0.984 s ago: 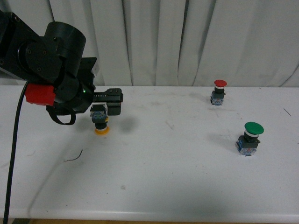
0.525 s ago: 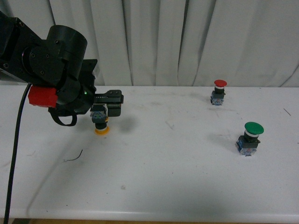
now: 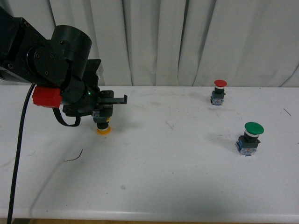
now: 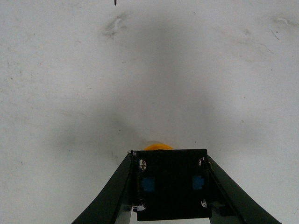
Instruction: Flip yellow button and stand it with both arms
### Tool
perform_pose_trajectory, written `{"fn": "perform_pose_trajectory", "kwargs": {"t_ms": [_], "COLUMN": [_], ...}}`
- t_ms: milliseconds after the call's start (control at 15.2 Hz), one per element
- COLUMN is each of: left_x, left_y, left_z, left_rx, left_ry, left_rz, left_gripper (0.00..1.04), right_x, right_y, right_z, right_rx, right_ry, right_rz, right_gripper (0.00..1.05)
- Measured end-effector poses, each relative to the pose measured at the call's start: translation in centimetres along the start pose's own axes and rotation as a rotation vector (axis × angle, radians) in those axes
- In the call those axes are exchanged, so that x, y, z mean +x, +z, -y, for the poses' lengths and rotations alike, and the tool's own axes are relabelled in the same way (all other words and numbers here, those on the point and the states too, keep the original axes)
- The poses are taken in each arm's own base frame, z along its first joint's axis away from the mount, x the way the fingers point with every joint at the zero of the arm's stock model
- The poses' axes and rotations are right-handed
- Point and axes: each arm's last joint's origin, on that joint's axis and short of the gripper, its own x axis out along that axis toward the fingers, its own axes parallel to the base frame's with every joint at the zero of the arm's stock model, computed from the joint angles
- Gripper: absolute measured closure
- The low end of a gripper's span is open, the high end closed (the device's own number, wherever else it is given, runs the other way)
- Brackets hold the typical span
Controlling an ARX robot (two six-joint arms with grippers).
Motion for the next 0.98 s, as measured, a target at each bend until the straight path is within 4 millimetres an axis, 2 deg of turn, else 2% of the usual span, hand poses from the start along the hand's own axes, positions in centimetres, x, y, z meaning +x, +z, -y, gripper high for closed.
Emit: {"fn": "perform_pose_trajectory", "kwargs": {"t_ms": [131, 197, 459, 525, 656, 984], "left_x": [-1.2, -2.8, -11.2, -14.1, -17.4, -20.4], "left_y": [0.1, 0.5, 1.7, 1.3, -0.3, -4.6], "left_z": [0.2, 0.4, 2.2, 3.0, 3.7, 3.2], "left_rx": [0.007, 0.012, 0.061, 0.081, 0.102, 0.019], "left_ry": [-0.012, -0.032, -0.132, -0.175, -0.232, -0.379], "left_rz": [0.016, 0.051, 0.230, 0.279, 0.322, 0.353], "left_gripper": [0.69, 0.69, 0.69, 0.69, 0.69, 0.69], "right_x": [0.0, 0.0, 0.0, 0.0, 0.0, 0.0], "right_y": [0.0, 0.0, 0.0, 0.0, 0.0, 0.0], "right_z": [0.0, 0.0, 0.0, 0.0, 0.0, 0.0], "right_rx": [0.000, 0.000, 0.000, 0.000, 0.000, 0.000], "right_ry": [0.000, 0.000, 0.000, 0.000, 0.000, 0.000], "right_rz": [0.000, 0.000, 0.000, 0.000, 0.000, 0.000], "right_gripper": [0.06, 0.06, 0.06, 0.06, 0.06, 0.06]}}
